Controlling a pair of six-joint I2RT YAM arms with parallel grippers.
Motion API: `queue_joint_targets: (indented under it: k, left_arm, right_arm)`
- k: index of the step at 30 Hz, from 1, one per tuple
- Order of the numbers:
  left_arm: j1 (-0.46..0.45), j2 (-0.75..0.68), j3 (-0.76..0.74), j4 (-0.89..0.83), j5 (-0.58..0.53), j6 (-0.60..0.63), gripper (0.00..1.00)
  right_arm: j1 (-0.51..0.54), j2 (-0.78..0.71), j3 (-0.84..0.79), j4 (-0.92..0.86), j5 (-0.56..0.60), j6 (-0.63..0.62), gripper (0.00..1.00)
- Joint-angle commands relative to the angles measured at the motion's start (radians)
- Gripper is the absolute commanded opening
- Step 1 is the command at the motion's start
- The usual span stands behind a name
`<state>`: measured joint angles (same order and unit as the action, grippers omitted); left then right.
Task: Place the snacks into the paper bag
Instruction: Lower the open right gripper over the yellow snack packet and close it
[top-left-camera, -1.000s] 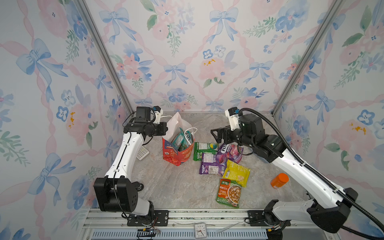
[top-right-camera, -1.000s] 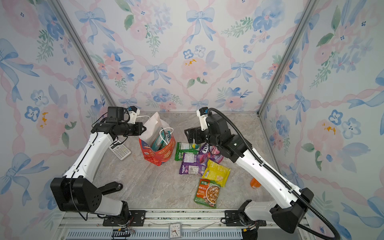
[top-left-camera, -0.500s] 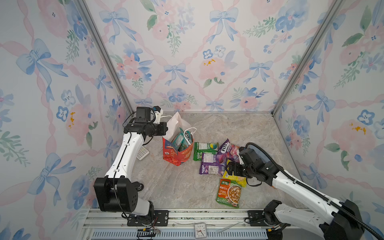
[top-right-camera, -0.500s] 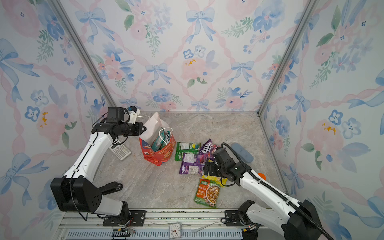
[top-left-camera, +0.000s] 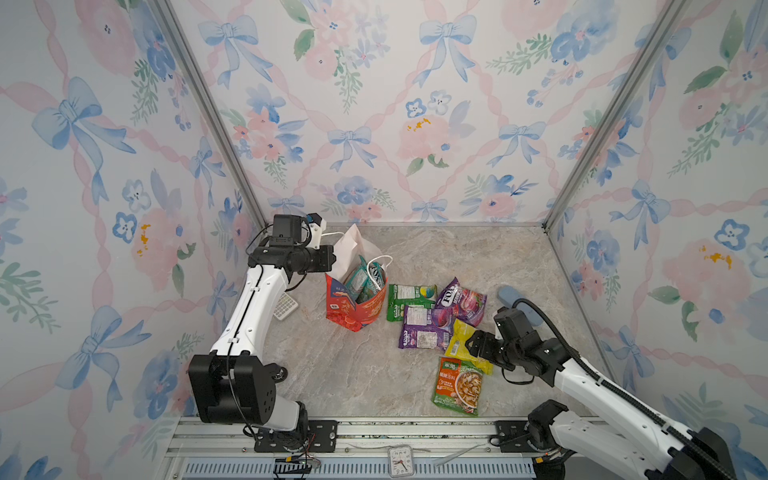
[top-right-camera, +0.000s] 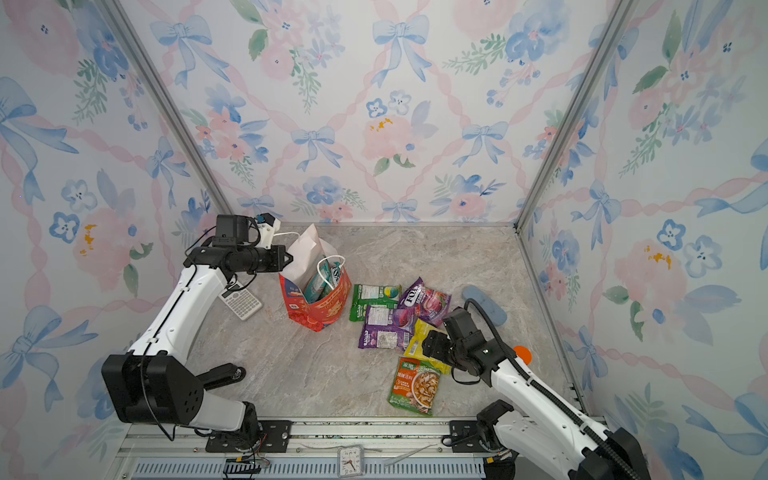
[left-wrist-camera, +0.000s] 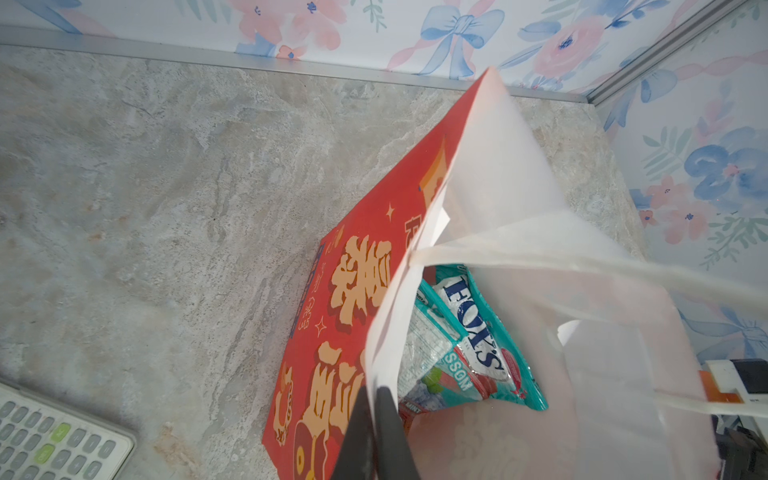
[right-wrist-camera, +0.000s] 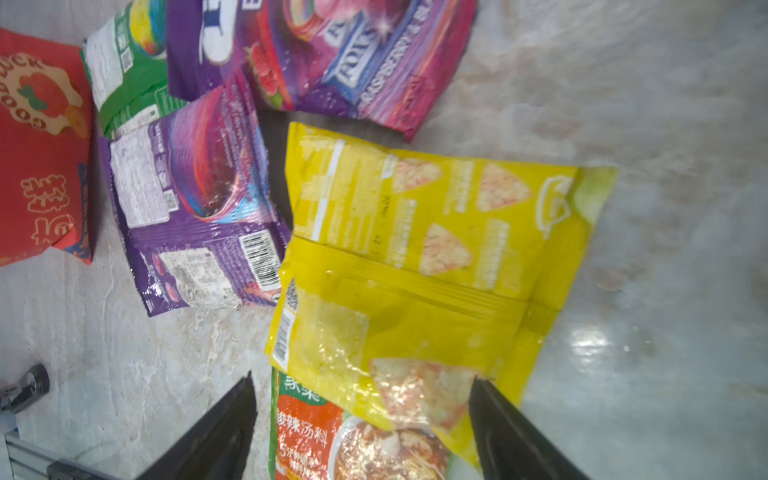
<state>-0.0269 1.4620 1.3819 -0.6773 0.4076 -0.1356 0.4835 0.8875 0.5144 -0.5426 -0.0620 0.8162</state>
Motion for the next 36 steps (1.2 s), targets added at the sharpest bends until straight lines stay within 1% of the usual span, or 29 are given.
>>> queue_joint_targets:
  k: [1, 5, 8, 15, 16, 19, 23, 31, 34, 36]
  left_arm:
    - [-0.005, -0.003, -0.020, -0.023, -0.012, -0.007, 0.00]
    - [-0.005, -0.005, -0.023, -0.023, -0.008, -0.004, 0.00]
    - [-0.005, -0.005, -0.024, -0.024, -0.016, -0.005, 0.00]
    - [-0.005, -0.003, -0.024, -0.023, -0.010, -0.006, 0.00]
    - [-0.007, -0.004, -0.023, -0.024, -0.013, -0.007, 0.00]
    - [-0.007, 0.000, -0.021, -0.024, -0.013, -0.007, 0.00]
    - [-0.007, 0.003, -0.020, -0.024, -0.009, -0.008, 0.00]
    - [-0.007, 0.001, -0.024, -0.023, -0.010, -0.006, 0.00]
    - [-0.007, 0.003, -0.028, -0.024, -0.009, -0.004, 0.00]
    - [-0.007, 0.000, -0.029, -0.024, -0.012, -0.003, 0.00]
  right_arm:
    - [-0.069, -0.052, -0.054, -0.012, -0.060, 0.040, 0.81]
    - [-0.130, -0.065, -0.097, 0.001, -0.100, 0.034, 0.80]
    - [-0.158, -0.061, -0.142, 0.049, -0.136, 0.058, 0.80]
    - [-0.173, -0.030, -0.211, 0.163, -0.170, 0.094, 0.80]
    - [-0.175, -0.030, -0.222, 0.190, -0.174, 0.107, 0.78]
    - [-0.177, -0.029, -0.243, 0.251, -0.179, 0.140, 0.66]
    - [-0.178, -0.034, -0.232, 0.268, -0.173, 0.141, 0.51]
    - [-0.181, -0.058, -0.177, 0.259, -0.152, 0.139, 0.12]
    - [-0.181, -0.061, -0.138, 0.226, -0.152, 0.106, 0.01]
    - [-0.181, -0.067, -0.114, 0.206, -0.147, 0.094, 0.00]
